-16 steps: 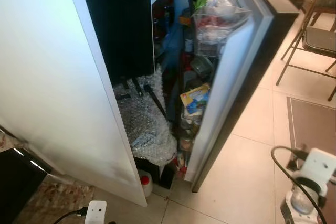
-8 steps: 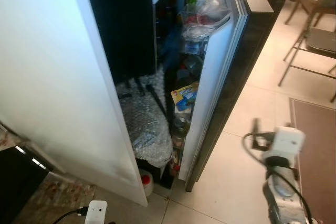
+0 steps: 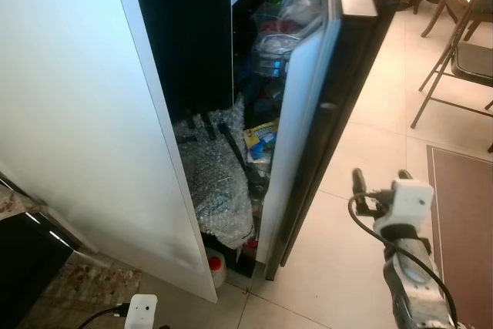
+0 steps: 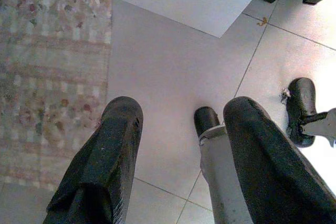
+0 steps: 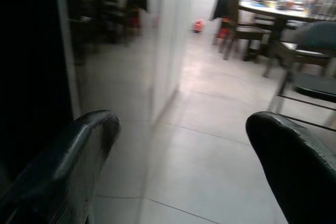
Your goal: Restocking fridge
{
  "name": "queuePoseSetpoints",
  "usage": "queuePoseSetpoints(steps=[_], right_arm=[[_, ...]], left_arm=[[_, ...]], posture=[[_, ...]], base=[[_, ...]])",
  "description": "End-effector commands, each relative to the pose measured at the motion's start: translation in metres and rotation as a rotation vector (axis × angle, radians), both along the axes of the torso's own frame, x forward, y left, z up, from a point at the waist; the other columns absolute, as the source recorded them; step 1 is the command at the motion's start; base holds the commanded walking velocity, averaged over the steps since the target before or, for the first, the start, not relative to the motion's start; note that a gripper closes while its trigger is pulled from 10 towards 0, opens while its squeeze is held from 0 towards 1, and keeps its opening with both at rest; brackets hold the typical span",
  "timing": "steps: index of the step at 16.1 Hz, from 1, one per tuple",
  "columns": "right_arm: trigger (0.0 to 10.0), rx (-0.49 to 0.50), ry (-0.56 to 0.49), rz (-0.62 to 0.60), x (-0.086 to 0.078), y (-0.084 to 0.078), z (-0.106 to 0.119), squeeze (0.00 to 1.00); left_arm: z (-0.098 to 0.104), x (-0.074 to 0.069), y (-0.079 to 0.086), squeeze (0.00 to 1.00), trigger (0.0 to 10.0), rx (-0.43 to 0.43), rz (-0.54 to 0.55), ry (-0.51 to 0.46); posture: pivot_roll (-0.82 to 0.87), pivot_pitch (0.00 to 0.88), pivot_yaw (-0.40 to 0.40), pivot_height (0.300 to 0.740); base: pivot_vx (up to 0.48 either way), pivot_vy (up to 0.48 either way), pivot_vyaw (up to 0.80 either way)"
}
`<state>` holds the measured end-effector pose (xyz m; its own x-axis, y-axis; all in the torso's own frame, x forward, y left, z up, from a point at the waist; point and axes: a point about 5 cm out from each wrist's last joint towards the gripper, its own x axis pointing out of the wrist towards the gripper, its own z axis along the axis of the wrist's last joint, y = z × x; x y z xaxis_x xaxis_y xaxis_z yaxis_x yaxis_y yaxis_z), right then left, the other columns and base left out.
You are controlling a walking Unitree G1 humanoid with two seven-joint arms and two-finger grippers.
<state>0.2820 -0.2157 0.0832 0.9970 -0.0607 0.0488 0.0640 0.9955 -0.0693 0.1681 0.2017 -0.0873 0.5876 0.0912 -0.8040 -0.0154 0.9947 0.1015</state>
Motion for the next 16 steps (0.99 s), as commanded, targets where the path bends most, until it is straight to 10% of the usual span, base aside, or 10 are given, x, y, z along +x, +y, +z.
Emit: queuePoseSetpoints(steps=[1,16], right_arm=[[10.0,0.013,-0.009,0.072,0.004,0.011,0.005,0.00],[10.0,0.002,-0.042,0.394,0.046,0.046,0.036,0.00]], left_arm=[[-0.002,-0.004,0.001,0.00,10.0,0.008,0.010,0.013],[0.002,0.004,-0.002,0.00,10.0,0.011,0.009,-0.027]], posture=[[-0.18,0.060,0.008,0.740],[-0.17,0.070,0.009,0.740]], base=[[0.000,0.000,0.00],[0.000,0.000,0.00]])
